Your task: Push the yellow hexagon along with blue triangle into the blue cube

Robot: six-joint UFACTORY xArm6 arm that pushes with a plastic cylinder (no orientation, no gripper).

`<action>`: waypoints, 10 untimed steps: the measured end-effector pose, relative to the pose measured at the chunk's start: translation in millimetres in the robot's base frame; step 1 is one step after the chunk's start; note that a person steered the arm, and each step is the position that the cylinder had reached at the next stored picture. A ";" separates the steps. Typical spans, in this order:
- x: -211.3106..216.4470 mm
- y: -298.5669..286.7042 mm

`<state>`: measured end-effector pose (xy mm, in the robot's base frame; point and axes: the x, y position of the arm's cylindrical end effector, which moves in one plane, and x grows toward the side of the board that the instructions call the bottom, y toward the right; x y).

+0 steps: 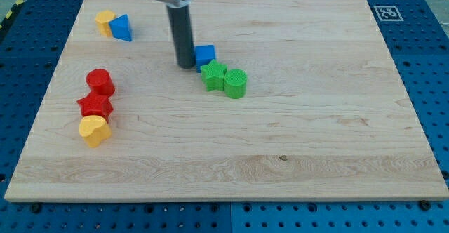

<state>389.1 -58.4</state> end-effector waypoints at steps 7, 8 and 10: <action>-88.5 -223.8; -112.4 -224.4; -112.4 -211.8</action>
<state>276.6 -270.2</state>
